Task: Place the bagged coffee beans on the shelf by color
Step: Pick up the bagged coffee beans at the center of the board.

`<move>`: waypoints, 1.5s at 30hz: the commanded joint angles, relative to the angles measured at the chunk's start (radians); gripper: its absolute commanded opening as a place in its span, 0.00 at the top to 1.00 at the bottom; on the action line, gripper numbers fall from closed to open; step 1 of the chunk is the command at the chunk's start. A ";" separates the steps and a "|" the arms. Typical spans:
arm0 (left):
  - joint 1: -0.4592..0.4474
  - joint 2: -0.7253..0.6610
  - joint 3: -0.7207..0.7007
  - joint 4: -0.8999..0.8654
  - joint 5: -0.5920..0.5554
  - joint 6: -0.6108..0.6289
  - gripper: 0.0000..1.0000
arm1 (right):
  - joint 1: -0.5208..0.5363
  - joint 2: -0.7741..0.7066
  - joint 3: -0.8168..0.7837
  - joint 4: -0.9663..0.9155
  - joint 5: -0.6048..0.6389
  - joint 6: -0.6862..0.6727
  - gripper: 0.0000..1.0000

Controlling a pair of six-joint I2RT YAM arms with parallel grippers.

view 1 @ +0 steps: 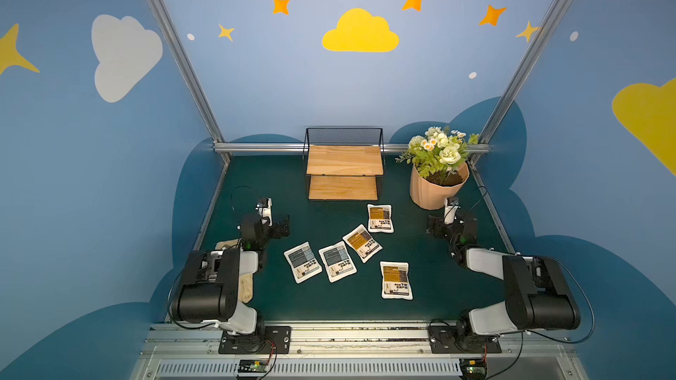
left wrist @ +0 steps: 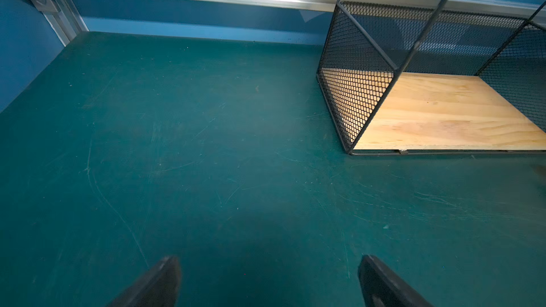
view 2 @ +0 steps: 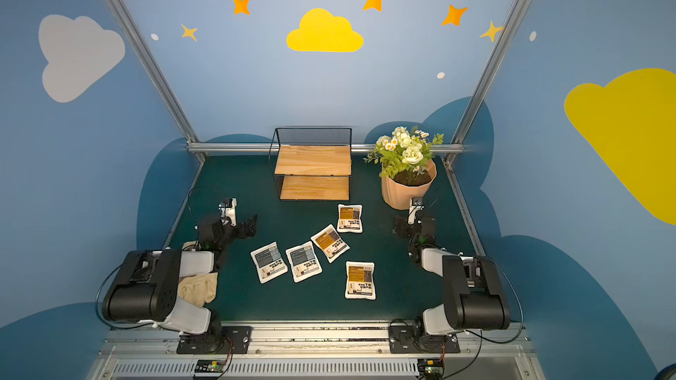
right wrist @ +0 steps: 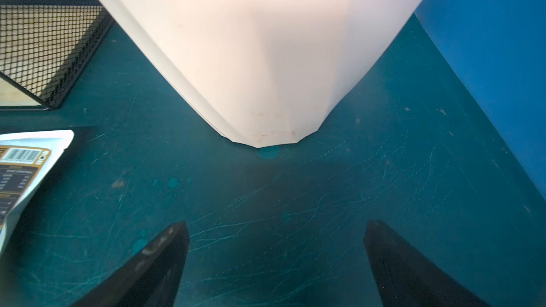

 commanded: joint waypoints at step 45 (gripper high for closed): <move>-0.182 -0.455 0.361 -0.842 -0.091 -0.272 0.00 | 0.005 -0.279 0.297 -0.958 -0.452 0.491 0.02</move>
